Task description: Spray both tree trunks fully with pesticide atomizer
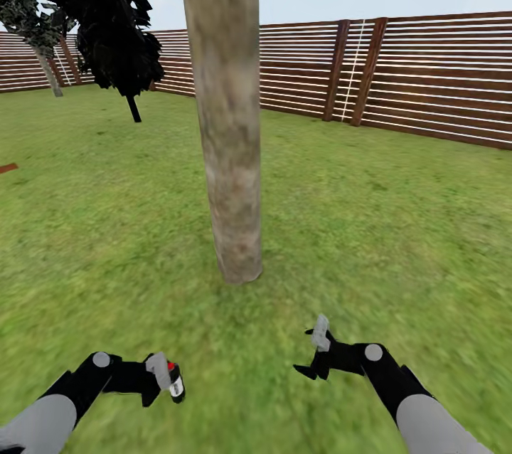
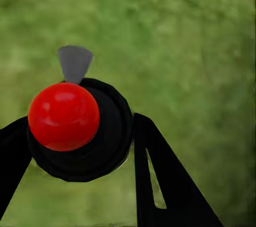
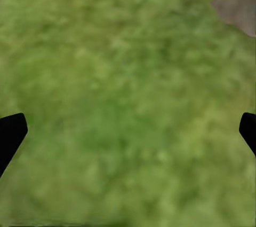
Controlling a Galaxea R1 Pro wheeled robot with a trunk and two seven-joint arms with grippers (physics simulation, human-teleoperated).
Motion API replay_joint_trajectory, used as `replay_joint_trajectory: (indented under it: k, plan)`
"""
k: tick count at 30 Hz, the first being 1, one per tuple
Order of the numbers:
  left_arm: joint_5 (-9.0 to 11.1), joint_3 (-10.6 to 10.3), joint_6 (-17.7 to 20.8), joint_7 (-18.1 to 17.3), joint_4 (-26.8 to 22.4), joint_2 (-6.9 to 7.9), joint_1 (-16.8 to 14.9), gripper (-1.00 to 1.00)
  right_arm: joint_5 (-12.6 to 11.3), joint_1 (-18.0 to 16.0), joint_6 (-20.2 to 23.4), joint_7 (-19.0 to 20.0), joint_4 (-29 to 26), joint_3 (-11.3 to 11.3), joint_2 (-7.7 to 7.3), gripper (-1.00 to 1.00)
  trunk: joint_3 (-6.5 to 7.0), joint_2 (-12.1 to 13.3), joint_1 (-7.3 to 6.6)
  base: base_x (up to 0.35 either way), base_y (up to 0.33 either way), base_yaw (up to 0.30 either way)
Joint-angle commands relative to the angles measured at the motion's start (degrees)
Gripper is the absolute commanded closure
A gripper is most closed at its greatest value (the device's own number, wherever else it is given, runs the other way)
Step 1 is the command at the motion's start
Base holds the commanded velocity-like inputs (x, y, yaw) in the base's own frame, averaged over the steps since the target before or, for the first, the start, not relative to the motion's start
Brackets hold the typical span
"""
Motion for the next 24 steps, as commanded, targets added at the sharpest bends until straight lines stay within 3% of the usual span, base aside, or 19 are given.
replay_joint_trajectory:
  k: [1, 4, 7, 9, 12, 14, 15, 19, 22, 24]
  plan:
    - [-2.4, -0.5, -0.1, -2.6, -0.7, -0.36, -0.8, 1.00, 1.6, -0.3, -0.3, 2.6, -0.9, -0.5, 0.23, -1.00, -0.05, 0.0, -0.01, 0.000, 0.000, 0.000]
    - [-6.1, -1.6, 0.6, -5.8, -3.5, -1.68, -1.7, 1.00, 3.1, -0.6, -0.3, 6.3, -3.1, -0.4, 2.60, -1.00, -0.05, 0.0, -0.01, 0.000, 0.000, 0.000]
    - [-7.2, -2.8, 1.2, -7.1, -3.9, -2.51, -1.7, 1.00, 3.2, -0.6, -0.3, 6.8, -3.1, -0.4, 3.29, -1.00, -0.05, 0.0, -0.01, 0.000, 0.000, 0.000]
    - [-7.4, -3.6, 1.6, -7.4, -3.9, -2.74, -1.7, 1.00, 3.3, -0.6, -0.3, 6.9, -3.1, 0.8, 3.99, -1.00, -0.05, 0.0, -0.01, 0.000, 0.000, 0.000]
    - [-7.8, -4.1, 1.9, -7.5, -4.0, -3.91, -1.7, 1.00, 3.2, -0.6, -0.3, 6.8, -3.1, 10.2, 5.16, -1.00, -0.05, 0.0, -0.01, 0.000, 0.000, 0.000]
    - [-7.9, -5.2, 2.0, -7.5, -4.0, -4.65, -1.7, 1.00, 3.0, -0.6, -0.3, 6.8, -3.3, 12.7, 5.37, -1.00, -0.05, 0.0, -0.01, 0.000, 0.000, 0.000]
    - [-7.8, -6.0, 2.1, -7.6, -4.0, -4.89, -1.7, 1.00, 2.9, -0.6, -0.3, 6.8, -3.3, 13.1, 5.41, 1.00, -0.05, 0.0, -0.01, 0.000, 0.000, 0.000]
    - [-7.9, -7.5, 2.0, -7.8, -4.1, -7.06, -1.7, 1.00, 2.9, -0.7, -0.3, 6.8, -3.4, 13.7, 5.56, 1.00, -0.05, 0.0, -0.01, 0.000, 0.000, 0.000]
    - [-7.9, -9.9, 2.2, -7.7, -4.1, -9.03, -1.7, 1.00, 2.8, -0.7, -0.2, 6.6, -3.8, 13.8, 5.90, 1.00, -0.05, 0.0, -0.01, 0.000, 0.000, 0.000]
    - [-7.9, -10.4, 2.4, -7.7, -4.9, -10.62, -1.7, 1.00, 2.8, -0.7, -0.2, 6.5, -3.9, 13.8, 6.84, 1.00, -0.05, 0.0, -0.01, 0.000, 0.000, 0.000]
